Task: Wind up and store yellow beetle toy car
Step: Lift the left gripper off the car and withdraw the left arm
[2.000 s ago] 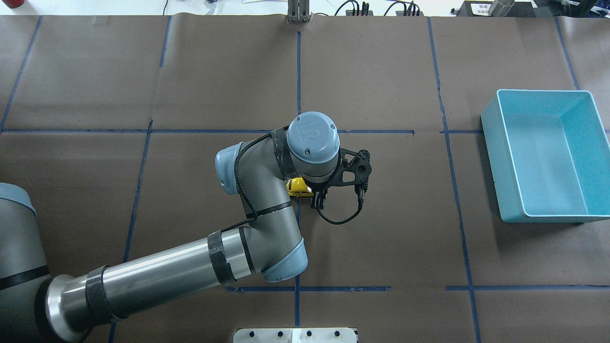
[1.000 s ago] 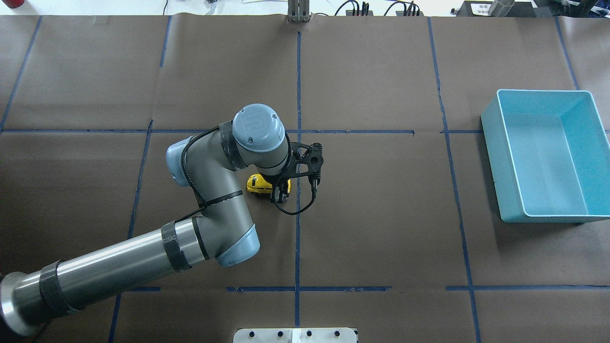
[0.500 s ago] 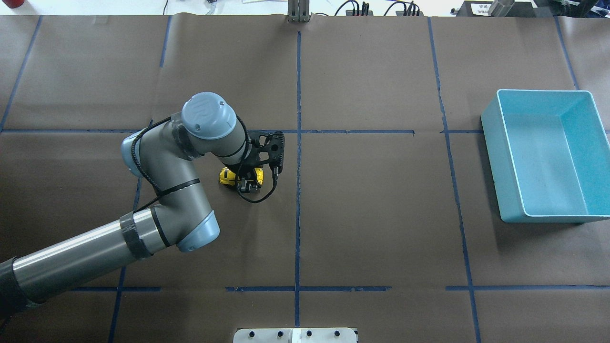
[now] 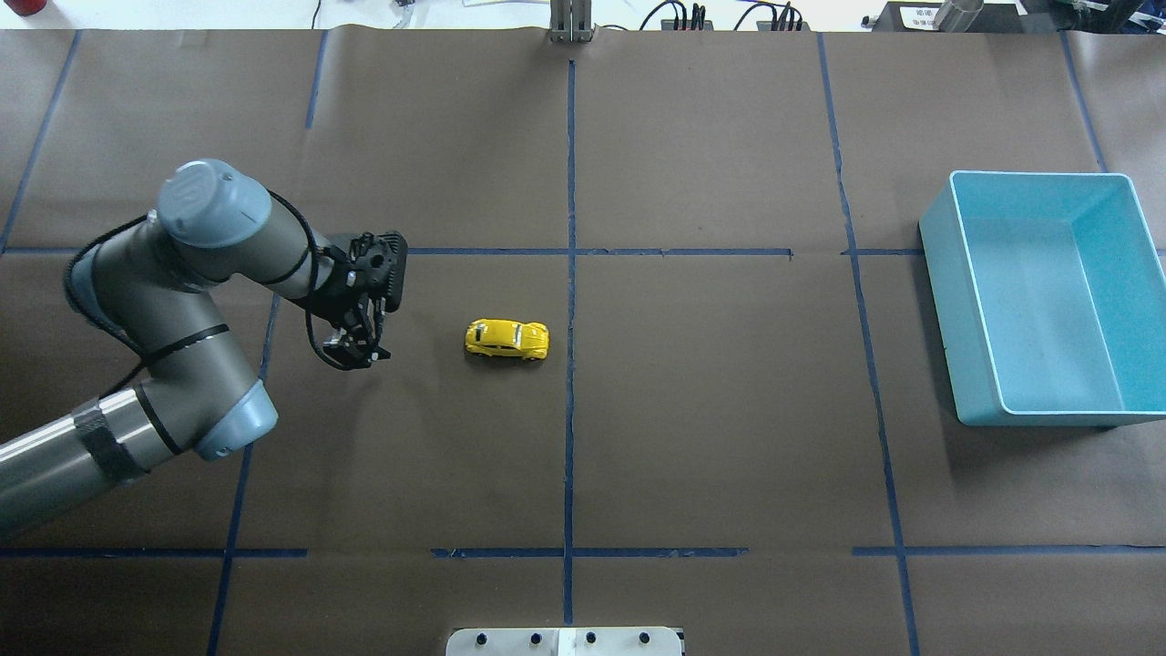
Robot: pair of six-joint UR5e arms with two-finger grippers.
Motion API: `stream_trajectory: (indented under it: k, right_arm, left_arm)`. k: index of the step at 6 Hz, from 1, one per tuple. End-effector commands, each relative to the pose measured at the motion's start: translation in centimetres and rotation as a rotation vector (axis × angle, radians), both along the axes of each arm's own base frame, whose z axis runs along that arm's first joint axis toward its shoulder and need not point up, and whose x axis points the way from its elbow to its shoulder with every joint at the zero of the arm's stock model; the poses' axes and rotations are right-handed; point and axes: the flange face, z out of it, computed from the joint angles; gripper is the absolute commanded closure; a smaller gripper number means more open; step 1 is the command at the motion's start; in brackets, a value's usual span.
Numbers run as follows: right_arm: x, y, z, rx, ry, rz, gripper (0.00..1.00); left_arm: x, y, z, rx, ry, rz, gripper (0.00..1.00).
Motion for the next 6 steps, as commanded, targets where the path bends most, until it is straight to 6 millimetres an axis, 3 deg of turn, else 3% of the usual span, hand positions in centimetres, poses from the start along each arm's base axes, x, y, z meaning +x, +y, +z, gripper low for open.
stream_trajectory:
  k: [1,3,4,5,6]
  right_arm:
    - [0.0,0.0,0.0,0.000,0.000,0.000,0.00]
    - [0.0,-0.3,-0.4,0.002,-0.006,0.001,0.00]
    - [-0.1,-0.3,-0.4,0.002,-0.008,0.001,0.00]
    - [-0.5,-0.7,-0.9,0.013,-0.006,-0.010,0.00]
    - [-1.1,-1.5,-2.4,0.044,-0.005,-0.022,0.00]
  left_arm:
    - [-6.2,-2.8,1.4,-0.031,0.017,-0.050,0.00]
    - [-12.7,-6.8,2.7,-0.138,-0.029,-0.136,0.00]
    - [-16.0,-7.4,4.2,-0.155,-0.043,-0.153,0.00]
    - [-20.5,-8.2,6.0,-0.121,-0.071,-0.166,0.00]
    - [-26.5,-9.0,7.7,-0.166,-0.101,-0.247,0.00]
